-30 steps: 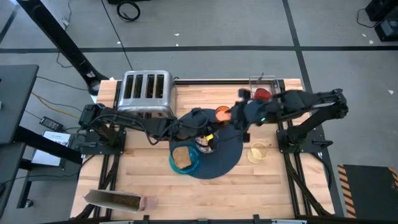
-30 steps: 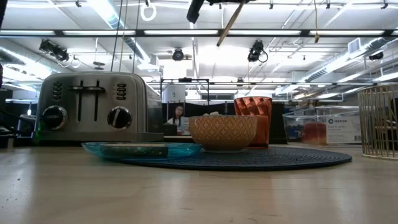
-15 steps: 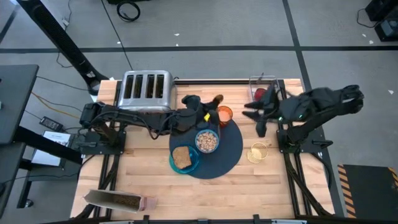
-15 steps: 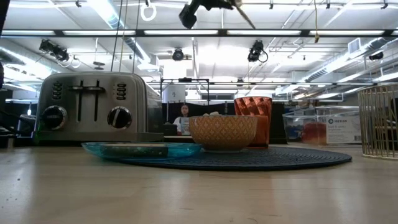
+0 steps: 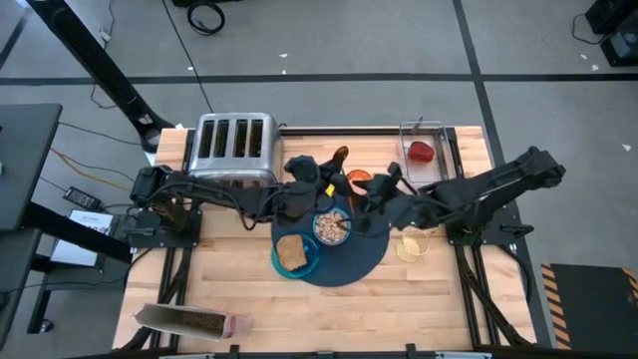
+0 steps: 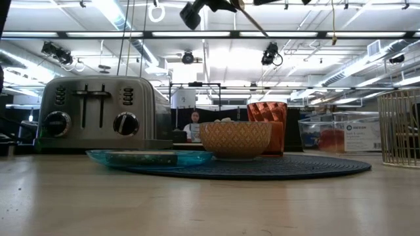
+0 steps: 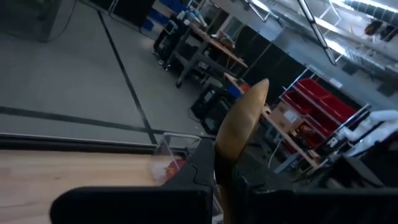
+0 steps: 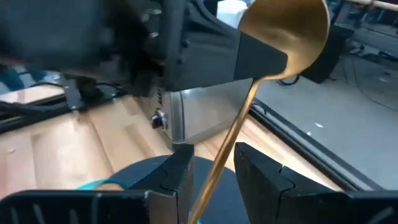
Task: Arrange a breakfast setting
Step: Put the gold spoon on the blue table mat to the right of the blue bowl
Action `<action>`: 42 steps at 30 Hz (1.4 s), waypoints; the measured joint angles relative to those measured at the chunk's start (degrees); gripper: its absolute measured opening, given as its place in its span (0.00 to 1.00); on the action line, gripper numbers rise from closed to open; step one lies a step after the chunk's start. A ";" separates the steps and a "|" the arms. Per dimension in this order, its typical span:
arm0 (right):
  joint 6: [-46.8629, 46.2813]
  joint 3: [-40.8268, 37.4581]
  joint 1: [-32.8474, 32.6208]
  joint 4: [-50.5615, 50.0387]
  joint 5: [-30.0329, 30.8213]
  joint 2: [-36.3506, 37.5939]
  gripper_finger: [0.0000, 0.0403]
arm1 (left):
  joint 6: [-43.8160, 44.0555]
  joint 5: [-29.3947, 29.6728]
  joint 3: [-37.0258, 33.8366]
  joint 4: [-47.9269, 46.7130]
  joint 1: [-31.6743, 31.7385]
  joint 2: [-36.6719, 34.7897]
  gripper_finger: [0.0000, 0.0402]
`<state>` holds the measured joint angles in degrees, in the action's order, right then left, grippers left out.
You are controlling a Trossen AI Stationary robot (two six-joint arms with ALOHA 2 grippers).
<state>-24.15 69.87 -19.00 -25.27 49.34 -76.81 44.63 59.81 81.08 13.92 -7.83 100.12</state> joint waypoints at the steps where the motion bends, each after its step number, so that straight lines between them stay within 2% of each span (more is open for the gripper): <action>1: -0.66 0.02 0.39 0.43 -0.10 -0.57 0.30 | -0.33 0.00 0.00 -0.07 -0.27 0.00 0.04; 10: -7.41 0.20 0.76 1.27 1.69 -5.72 0.30 | -7.76 0.07 0.00 5.77 -1.50 0.00 0.04; 18: -10.33 0.20 -0.14 3.17 6.73 -4.50 0.29 | -8.39 0.07 0.00 5.95 -1.78 0.00 0.04; 24: -10.28 0.20 1.13 2.74 5.57 -4.43 0.23 | -8.24 0.04 0.00 5.96 -1.34 0.00 0.04; 33: -11.97 0.17 1.74 3.01 3.66 -4.59 0.08 | -8.45 0.93 0.00 6.24 -1.32 -0.01 0.04; 42: -13.63 0.17 2.03 2.48 1.64 -4.49 0.08 | -8.47 0.76 -0.04 5.87 -1.31 -0.02 0.05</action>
<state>-37.78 70.04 -16.97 -22.79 50.98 -81.30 36.16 60.57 81.03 19.79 -9.14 100.09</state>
